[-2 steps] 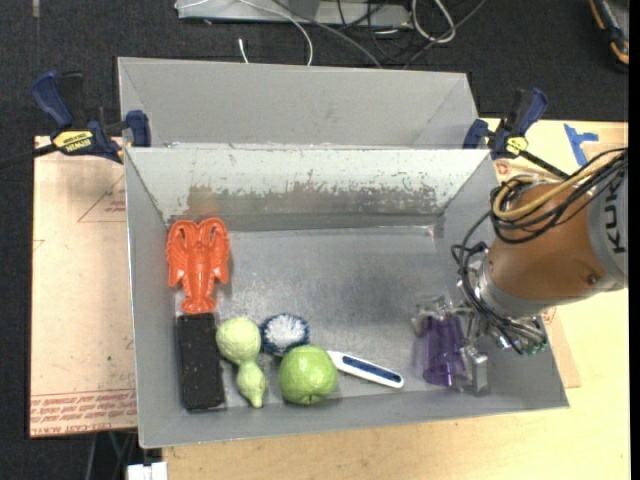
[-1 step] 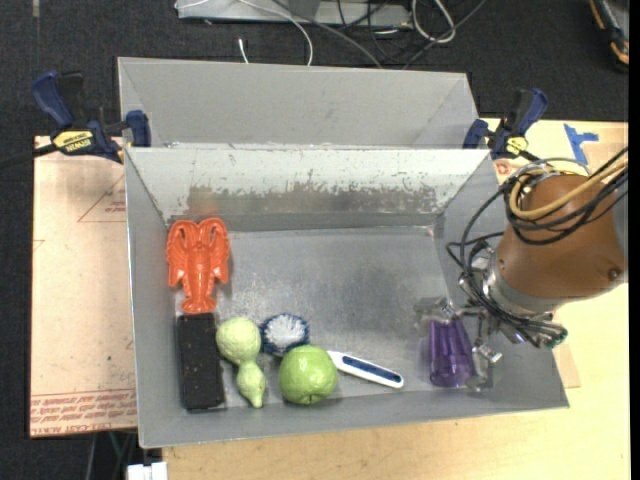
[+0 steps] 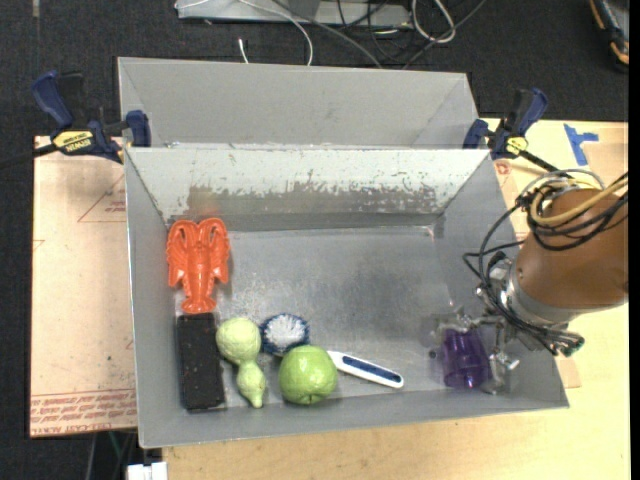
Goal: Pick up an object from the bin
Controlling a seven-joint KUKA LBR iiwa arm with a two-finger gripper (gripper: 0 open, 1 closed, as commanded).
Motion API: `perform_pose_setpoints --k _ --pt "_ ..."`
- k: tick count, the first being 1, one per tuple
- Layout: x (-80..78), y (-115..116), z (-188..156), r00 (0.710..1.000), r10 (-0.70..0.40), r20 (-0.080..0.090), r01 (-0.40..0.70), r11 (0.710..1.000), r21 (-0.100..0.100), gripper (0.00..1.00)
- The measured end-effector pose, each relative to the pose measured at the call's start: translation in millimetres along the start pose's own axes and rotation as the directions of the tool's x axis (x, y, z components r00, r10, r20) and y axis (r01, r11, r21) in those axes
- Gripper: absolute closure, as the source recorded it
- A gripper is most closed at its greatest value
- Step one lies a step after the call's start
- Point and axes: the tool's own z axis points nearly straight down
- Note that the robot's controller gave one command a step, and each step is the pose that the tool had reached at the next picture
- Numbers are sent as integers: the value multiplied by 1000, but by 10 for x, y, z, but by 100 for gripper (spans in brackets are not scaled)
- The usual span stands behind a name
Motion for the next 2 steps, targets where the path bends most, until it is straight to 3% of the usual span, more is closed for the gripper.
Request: perform_pose_setpoints --k 1,2 --pt "-26 -4 276 966 -258 22 258 966 -16 0" --pt "-40 38 293 970 -242 7 242 970 2 100"
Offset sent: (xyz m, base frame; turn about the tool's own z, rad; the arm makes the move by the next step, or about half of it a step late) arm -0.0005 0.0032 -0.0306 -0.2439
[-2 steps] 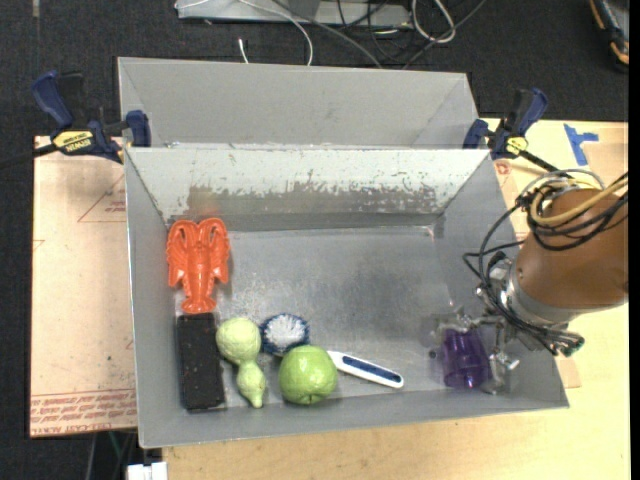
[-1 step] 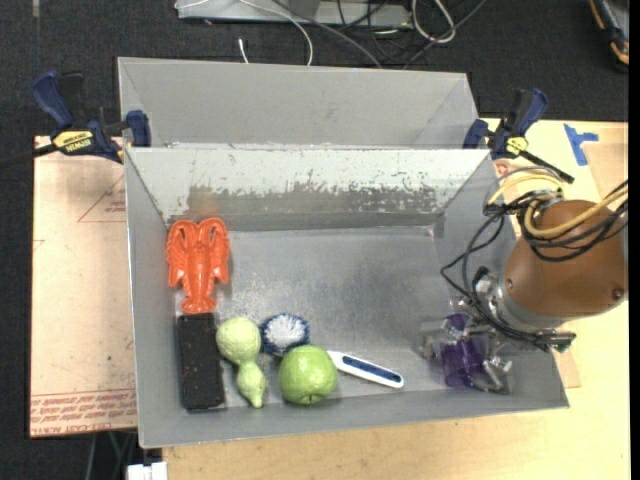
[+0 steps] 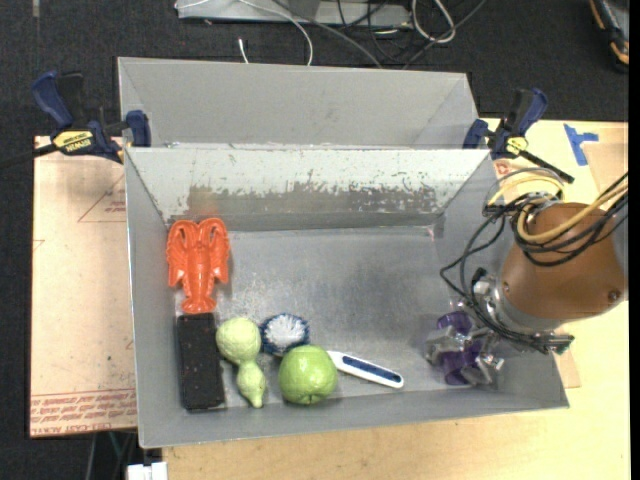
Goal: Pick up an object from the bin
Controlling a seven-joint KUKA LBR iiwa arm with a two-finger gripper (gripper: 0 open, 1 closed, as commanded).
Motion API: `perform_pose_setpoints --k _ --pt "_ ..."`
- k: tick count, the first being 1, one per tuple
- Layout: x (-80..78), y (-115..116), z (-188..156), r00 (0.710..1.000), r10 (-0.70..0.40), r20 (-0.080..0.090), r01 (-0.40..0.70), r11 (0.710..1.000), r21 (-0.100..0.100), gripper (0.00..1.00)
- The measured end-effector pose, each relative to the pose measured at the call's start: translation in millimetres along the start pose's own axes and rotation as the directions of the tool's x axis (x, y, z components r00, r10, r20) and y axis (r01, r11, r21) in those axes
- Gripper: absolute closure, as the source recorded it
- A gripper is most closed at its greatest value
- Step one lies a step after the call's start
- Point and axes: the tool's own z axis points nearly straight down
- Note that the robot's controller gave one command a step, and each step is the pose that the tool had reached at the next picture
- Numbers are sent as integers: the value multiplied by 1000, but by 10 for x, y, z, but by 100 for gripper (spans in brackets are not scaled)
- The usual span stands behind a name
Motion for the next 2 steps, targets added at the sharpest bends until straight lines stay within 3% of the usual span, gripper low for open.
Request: perform_pose_setpoints --k 2 --pt "-1 11 -112 1000 2 0 -2 1000 -3 100"
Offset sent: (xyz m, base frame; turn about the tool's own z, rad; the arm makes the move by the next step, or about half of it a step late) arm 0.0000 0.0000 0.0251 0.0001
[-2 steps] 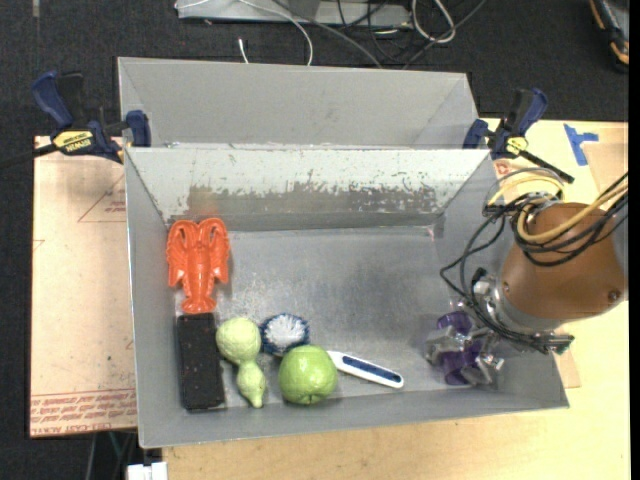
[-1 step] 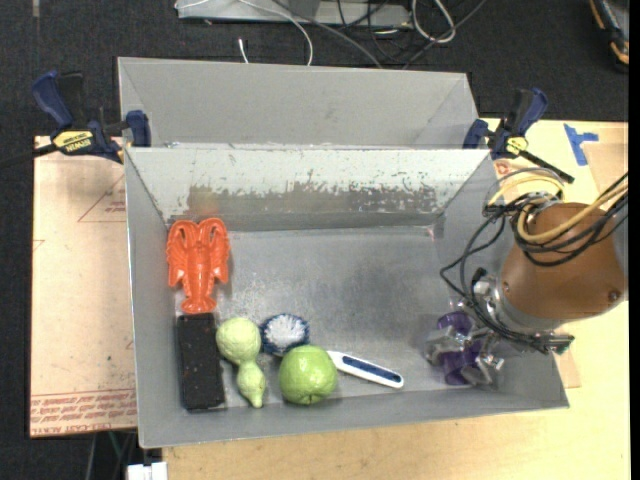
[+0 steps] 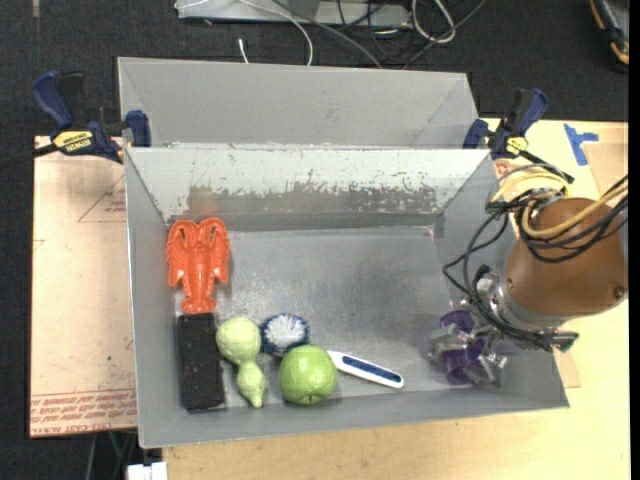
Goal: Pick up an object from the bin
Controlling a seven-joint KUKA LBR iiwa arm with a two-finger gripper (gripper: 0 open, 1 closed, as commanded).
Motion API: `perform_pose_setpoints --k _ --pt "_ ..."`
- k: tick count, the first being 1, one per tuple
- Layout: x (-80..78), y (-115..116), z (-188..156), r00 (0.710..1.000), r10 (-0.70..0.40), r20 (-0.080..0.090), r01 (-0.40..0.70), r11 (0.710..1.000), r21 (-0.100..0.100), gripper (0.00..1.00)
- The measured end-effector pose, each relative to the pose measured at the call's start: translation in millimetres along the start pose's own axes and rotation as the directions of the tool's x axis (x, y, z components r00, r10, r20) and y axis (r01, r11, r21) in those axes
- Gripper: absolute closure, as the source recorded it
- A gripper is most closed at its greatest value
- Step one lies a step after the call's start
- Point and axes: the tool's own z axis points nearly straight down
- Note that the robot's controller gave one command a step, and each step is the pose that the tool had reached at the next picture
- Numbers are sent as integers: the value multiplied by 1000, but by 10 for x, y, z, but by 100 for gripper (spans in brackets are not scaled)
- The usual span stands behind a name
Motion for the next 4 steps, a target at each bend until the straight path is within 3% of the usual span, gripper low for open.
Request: perform_pose_setpoints --k 2,4 --pt "-15 3 -348 1000 3 1 -3 1000 0 100" --pt "-26 3 -465 1000 5 3 -5 1000 0 100"
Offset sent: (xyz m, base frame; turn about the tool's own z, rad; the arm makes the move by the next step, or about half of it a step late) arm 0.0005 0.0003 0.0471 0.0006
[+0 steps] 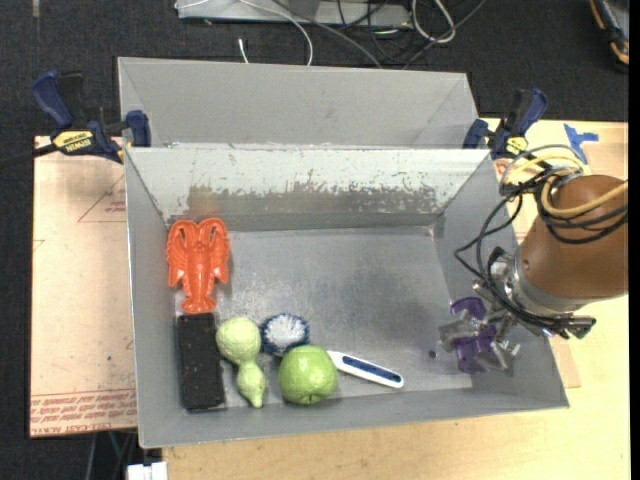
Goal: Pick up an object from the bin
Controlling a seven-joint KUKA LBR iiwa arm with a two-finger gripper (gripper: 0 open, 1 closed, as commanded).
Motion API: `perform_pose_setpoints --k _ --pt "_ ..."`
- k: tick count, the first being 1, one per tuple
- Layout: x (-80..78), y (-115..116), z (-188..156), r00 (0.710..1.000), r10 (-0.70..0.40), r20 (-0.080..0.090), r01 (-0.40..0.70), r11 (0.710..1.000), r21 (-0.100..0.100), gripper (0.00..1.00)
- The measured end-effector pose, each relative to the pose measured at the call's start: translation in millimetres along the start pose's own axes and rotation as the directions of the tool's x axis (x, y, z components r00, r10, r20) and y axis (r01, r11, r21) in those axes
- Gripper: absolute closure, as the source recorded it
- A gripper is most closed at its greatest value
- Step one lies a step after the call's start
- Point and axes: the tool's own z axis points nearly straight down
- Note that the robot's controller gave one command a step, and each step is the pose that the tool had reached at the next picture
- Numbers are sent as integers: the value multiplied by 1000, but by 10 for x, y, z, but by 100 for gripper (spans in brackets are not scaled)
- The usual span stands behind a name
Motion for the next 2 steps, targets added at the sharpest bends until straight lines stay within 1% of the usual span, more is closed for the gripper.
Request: perform_pose_setpoints --k 2 --pt "-12 3 -157 1000 3 1 -3 1000 -1 100"
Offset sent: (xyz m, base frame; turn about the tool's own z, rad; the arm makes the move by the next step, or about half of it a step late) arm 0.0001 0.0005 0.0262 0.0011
